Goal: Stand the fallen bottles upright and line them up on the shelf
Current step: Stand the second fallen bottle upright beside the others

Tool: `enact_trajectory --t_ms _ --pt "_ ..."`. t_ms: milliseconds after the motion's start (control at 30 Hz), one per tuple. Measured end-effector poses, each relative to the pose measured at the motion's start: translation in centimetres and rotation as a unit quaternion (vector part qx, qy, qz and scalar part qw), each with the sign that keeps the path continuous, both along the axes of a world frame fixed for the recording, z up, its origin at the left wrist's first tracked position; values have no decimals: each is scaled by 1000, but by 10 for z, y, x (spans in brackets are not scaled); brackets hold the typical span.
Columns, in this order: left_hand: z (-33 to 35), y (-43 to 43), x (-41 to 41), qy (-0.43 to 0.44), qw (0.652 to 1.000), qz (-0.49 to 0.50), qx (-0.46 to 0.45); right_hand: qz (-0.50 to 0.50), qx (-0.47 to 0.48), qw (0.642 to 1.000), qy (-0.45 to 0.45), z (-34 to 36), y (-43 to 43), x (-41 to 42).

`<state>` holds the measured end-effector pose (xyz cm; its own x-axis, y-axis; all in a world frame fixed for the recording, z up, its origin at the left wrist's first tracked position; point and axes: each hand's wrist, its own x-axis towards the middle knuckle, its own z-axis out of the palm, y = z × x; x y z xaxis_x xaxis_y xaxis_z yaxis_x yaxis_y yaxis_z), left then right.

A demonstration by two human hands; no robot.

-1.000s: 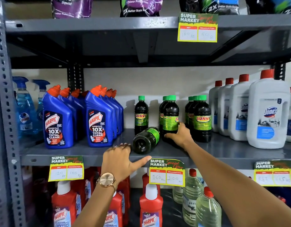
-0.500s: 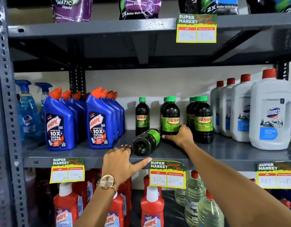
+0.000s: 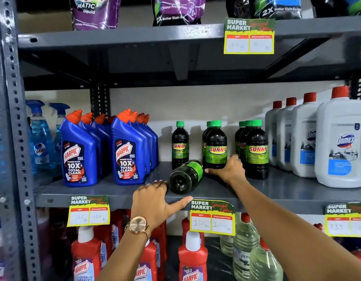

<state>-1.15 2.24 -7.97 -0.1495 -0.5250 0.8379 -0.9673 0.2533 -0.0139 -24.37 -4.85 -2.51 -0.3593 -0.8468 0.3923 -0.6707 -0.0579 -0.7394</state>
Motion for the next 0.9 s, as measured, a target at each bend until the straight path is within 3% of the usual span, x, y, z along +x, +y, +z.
enact_trajectory --t_ms 100,167,267,400,533,733,800,900 --pt "2 2 1 -5 1000 -3 0 -35 -51 995 -76 4 11 0" --pt "2 3 0 -6 1000 -4 2 -20 -35 995 -93 5 23 2" --pt "1 3 1 -2 1000 -4 1 79 109 990 -29 17 40 23" --pt "1 1 0 1 1000 -10 -1 141 316 938 -5 46 34 60" --pt "1 3 1 -9 1000 -10 1 151 369 916 -36 55 24 72" --pt "1 0 2 -20 1000 4 13 156 173 958 -170 30 12 77" --pt "0 -2 2 -23 1000 7 17 118 47 983 -129 27 3 81" --pt "0 -3 2 -22 999 12 21 89 -83 992 -22 29 -3 88"
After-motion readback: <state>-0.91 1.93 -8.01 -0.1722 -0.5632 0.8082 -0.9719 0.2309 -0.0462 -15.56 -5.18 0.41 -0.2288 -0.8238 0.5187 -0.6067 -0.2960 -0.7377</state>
